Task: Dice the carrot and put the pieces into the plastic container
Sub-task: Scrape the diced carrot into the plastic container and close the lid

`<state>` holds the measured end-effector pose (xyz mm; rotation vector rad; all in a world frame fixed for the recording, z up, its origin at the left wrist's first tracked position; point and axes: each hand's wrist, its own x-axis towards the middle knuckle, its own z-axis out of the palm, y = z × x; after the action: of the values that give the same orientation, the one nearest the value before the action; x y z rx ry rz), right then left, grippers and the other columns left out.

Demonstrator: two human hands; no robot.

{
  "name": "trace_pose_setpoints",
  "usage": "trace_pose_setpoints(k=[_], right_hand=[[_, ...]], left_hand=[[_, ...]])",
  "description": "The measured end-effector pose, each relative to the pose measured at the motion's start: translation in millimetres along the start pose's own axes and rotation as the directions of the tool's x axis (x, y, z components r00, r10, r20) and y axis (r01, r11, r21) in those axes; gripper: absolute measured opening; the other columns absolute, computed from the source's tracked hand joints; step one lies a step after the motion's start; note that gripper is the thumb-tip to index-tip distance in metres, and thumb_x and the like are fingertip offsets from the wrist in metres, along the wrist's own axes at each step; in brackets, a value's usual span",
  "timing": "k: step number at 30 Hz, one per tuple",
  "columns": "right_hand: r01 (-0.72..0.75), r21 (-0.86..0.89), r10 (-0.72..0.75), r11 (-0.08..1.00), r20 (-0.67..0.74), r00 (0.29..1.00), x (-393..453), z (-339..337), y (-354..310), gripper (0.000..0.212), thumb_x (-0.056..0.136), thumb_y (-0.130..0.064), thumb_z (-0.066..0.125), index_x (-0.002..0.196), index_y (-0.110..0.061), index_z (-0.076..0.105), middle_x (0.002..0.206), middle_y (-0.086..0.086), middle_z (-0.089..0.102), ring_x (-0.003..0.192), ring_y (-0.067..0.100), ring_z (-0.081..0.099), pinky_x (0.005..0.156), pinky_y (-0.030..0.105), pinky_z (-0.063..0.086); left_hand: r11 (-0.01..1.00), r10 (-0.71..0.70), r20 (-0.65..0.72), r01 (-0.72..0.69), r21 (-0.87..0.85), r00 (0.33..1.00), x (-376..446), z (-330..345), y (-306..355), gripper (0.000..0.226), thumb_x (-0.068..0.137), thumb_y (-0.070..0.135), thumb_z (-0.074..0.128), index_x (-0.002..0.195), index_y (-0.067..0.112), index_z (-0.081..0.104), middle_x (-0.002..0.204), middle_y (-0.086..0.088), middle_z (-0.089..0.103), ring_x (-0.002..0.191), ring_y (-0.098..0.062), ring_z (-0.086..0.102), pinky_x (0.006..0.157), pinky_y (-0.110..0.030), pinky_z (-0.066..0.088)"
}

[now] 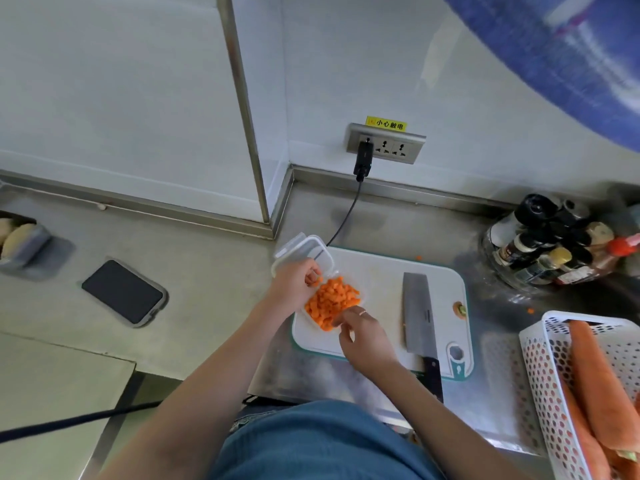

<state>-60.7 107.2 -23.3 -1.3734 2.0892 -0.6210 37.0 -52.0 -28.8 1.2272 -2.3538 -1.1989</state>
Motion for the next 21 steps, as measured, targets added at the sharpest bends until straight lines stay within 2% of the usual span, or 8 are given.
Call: trace_pose_setpoints(k=[4,7,10,13,15,17,19,21], right_hand=[[-0.013,-0.006,0.013,1.000,0.066,0.998,-3,-3,1,0.031,0.088,-0.005,0.045,0.116,-0.015,0.056,0.106,0.004,0.064,0.094,0.022,0.059,0.081,0.029,0.047],[-0.041,-0.035,0.044,0.999,0.087,0.995,-5,-3,-1,0.030,0.089,-0.006,0.045,0.117,-0.014,0.051,0.108,0.004,0.063,0.095,0.019,0.059,0.083,0.029,0.048],[-0.052,0.019,0.050,0.998,0.066,0.997,-9,3,-5,0.032,0.088,-0.004,0.045,0.119,-0.015,0.046,0.111,0.004,0.062,0.097,0.016,0.058,0.085,0.030,0.048],[-0.056,0.050,0.050,0.997,0.110,0.993,-11,12,-10,0.036,0.089,-0.005,0.044,0.122,-0.018,0.041,0.113,0.003,0.061,0.097,0.017,0.059,0.086,0.035,0.050],[-0.075,0.119,0.068,0.990,0.062,0.996,-7,11,-14,0.033,0.088,-0.004,0.046,0.119,-0.016,0.044,0.108,0.002,0.065,0.091,0.019,0.062,0.082,0.037,0.051],[-0.074,0.170,0.091,0.983,-0.097,0.991,2,1,-18,0.031,0.087,0.001,0.047,0.116,-0.011,0.052,0.103,0.005,0.067,0.089,0.025,0.063,0.077,0.031,0.048],[-0.027,0.099,0.046,0.995,-0.202,0.978,20,-14,-22,0.043,0.084,0.008,0.044,0.122,-0.009,0.056,0.114,0.009,0.064,0.104,0.027,0.058,0.083,0.026,0.043],[0.028,-0.067,-0.036,0.997,-0.121,0.992,40,-27,-30,0.064,0.079,0.010,0.040,0.137,-0.016,0.048,0.138,0.005,0.052,0.126,0.024,0.046,0.102,0.031,0.036]], left_hand=[[0.992,0.064,0.087,-0.073,0.106,0.994,-2,-4,5,0.022,0.084,0.002,0.062,0.104,0.006,0.054,0.080,0.002,0.053,0.077,-0.015,0.052,0.068,-0.022,0.037],[0.980,0.094,0.115,-0.113,0.164,0.989,-4,-5,13,0.022,0.086,0.000,0.058,0.104,0.007,0.048,0.087,-0.007,0.060,0.082,-0.020,0.057,0.074,-0.030,0.045],[0.989,0.097,0.054,-0.102,0.106,0.994,-9,-4,15,0.023,0.083,-0.002,0.061,0.099,0.008,0.049,0.084,-0.008,0.060,0.079,-0.021,0.058,0.074,-0.034,0.047],[0.997,0.069,0.017,-0.070,0.041,0.997,-18,-3,12,0.022,0.077,-0.001,0.068,0.093,0.009,0.056,0.082,-0.002,0.063,0.079,-0.017,0.061,0.076,-0.033,0.050],[0.998,0.055,0.008,-0.055,-0.021,0.998,-23,-3,8,0.020,0.075,-0.003,0.069,0.090,0.008,0.061,0.083,-0.002,0.067,0.081,-0.016,0.064,0.079,-0.032,0.051],[0.997,0.037,0.012,-0.036,-0.068,0.999,-28,-4,7,0.019,0.077,-0.004,0.066,0.091,0.008,0.064,0.086,-0.003,0.070,0.084,-0.016,0.066,0.081,-0.026,0.051],[0.997,0.016,0.001,-0.016,-0.070,1.000,-34,-6,7,0.022,0.079,-0.004,0.063,0.097,0.010,0.066,0.091,-0.001,0.071,0.084,-0.009,0.064,0.080,-0.013,0.047],[0.999,-0.007,-0.072,0.003,-0.055,0.997,-41,-7,4,0.031,0.079,-0.002,0.062,0.107,0.012,0.065,0.099,0.002,0.070,0.088,-0.004,0.058,0.077,-0.004,0.039]])
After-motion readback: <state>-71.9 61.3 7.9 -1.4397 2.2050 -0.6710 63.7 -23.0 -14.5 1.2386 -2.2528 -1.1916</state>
